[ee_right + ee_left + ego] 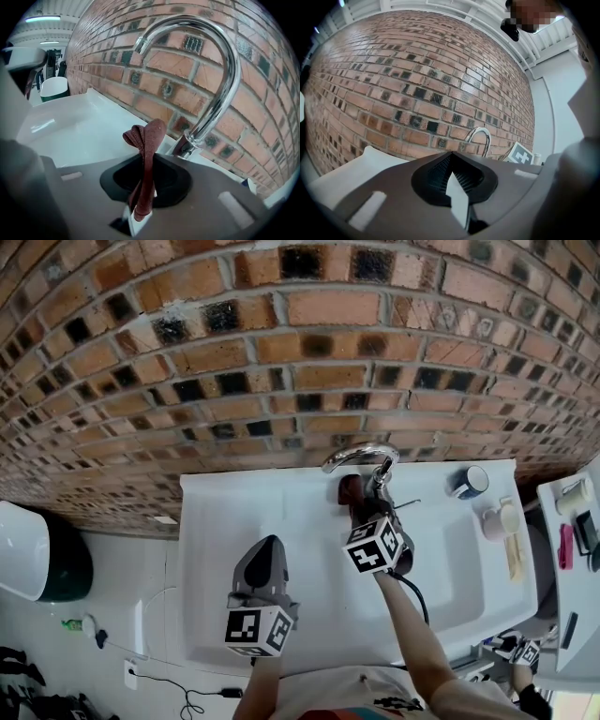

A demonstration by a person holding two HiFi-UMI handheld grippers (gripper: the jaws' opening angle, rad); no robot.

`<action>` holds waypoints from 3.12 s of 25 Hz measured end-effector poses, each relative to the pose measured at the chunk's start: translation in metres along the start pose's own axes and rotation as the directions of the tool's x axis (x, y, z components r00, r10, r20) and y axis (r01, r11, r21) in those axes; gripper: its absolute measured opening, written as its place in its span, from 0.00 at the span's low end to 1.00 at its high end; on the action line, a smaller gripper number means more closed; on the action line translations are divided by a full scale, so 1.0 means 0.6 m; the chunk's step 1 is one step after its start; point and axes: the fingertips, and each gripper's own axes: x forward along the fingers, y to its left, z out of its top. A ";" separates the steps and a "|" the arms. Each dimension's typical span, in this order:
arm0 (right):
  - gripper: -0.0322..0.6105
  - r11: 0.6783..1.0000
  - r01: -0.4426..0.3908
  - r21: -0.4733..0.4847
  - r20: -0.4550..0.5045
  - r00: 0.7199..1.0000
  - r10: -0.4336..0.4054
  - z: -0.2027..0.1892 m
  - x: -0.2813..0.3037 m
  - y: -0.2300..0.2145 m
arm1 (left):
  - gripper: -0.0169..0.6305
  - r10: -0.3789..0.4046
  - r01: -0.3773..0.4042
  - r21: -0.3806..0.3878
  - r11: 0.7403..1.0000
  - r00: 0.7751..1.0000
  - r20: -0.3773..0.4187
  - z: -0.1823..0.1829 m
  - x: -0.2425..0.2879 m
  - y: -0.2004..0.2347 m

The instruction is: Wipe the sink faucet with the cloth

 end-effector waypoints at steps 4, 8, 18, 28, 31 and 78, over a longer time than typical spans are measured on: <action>0.11 1.000 0.002 0.004 0.009 1.000 -0.002 0.002 -0.006 -0.007 | 0.03 -0.010 0.010 -0.002 1.000 1.000 -0.002 -0.006 0.004 -0.007; 0.11 1.000 -0.002 0.000 0.030 1.000 0.002 0.013 -0.016 -0.005 | 0.03 -0.020 0.020 0.000 1.000 1.000 0.005 -0.003 0.003 -0.013; 0.11 1.000 -0.011 0.014 0.204 0.979 0.008 0.071 -0.140 0.012 | 0.03 -0.041 0.039 0.033 0.999 0.997 0.063 0.028 -0.036 -0.037; 0.11 0.928 -0.300 0.220 0.506 0.848 0.154 0.113 -0.303 0.050 | 0.03 -0.097 0.091 0.063 0.994 0.990 0.106 0.064 -0.069 -0.087; 0.11 0.856 -0.433 0.282 0.612 0.768 0.187 0.114 -0.349 0.062 | 0.03 -0.109 0.102 0.073 0.992 0.988 0.105 0.069 -0.080 -0.100; 0.11 0.881 -0.407 0.240 0.664 0.731 0.158 0.102 -0.437 0.086 | 0.03 -0.148 0.131 0.118 0.984 0.977 0.156 0.093 -0.109 -0.130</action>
